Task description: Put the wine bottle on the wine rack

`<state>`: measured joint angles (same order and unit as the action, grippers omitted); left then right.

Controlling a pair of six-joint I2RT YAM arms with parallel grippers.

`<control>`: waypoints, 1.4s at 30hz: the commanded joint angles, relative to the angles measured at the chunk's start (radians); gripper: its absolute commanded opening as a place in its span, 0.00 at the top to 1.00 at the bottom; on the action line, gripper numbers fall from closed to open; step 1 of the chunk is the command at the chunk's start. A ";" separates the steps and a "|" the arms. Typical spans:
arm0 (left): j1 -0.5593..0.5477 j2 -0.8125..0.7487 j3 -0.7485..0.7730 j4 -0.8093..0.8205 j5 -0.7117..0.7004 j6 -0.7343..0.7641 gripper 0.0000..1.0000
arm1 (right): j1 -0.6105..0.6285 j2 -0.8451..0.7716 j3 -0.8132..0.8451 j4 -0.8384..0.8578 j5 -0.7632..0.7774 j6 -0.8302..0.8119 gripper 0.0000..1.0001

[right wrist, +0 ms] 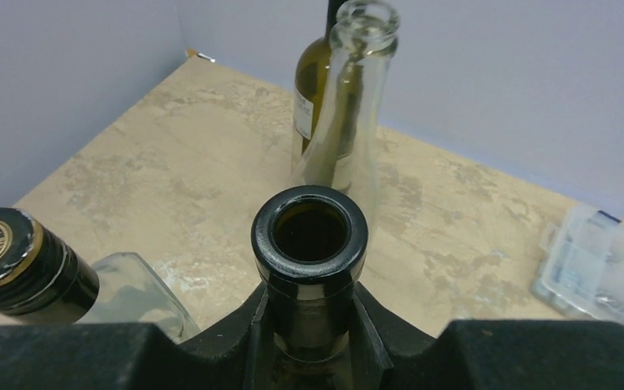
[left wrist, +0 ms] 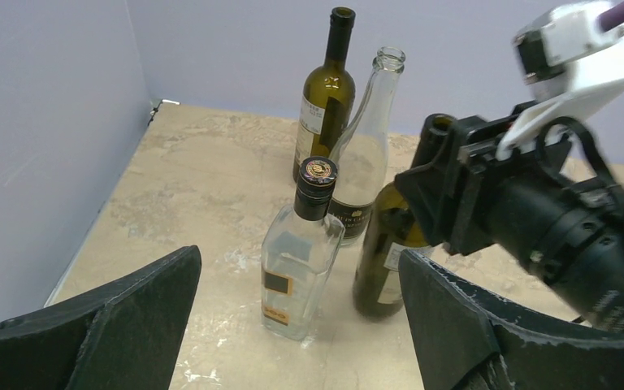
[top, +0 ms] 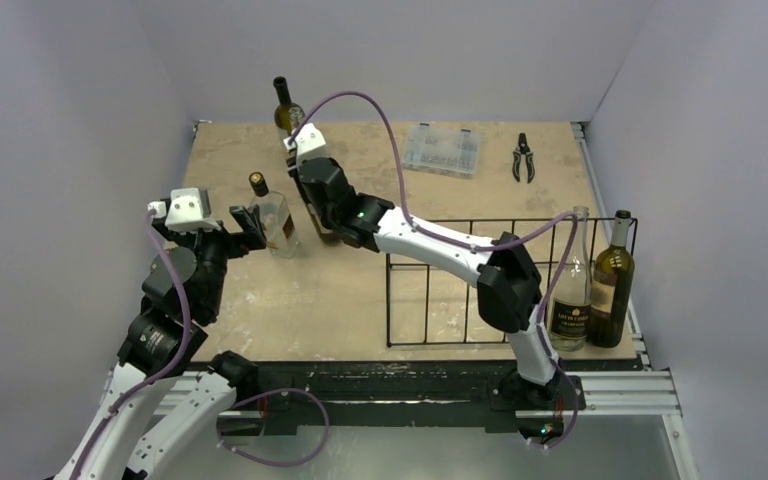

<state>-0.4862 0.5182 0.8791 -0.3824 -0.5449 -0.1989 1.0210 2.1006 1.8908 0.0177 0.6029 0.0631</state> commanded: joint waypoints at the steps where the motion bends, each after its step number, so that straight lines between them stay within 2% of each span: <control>1: -0.005 0.006 0.024 0.033 0.016 -0.002 0.09 | 0.004 -0.228 0.002 0.143 0.026 -0.058 1.00; 8: -0.005 0.011 0.025 0.032 0.015 -0.002 0.09 | 0.004 -0.449 -0.075 0.184 0.024 -0.099 1.00; 15: -0.005 0.023 0.029 0.028 0.026 -0.006 0.10 | 0.004 -0.720 -0.273 0.219 0.026 -0.072 1.00; 21: -0.005 0.023 0.032 0.025 0.029 -0.008 0.10 | 0.004 -0.956 -0.444 0.228 0.104 0.003 1.00; 32: -0.005 0.027 0.032 0.023 0.036 -0.015 0.10 | 0.004 -1.193 -0.498 -0.051 0.166 0.078 1.00; 42: -0.005 0.028 0.034 0.016 0.039 -0.018 0.10 | 0.004 -1.246 -0.445 -0.223 0.247 0.013 1.00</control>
<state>-0.4858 0.5434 0.8791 -0.3836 -0.5156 -0.2020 1.0210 0.8753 1.3781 -0.2428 0.8005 0.0971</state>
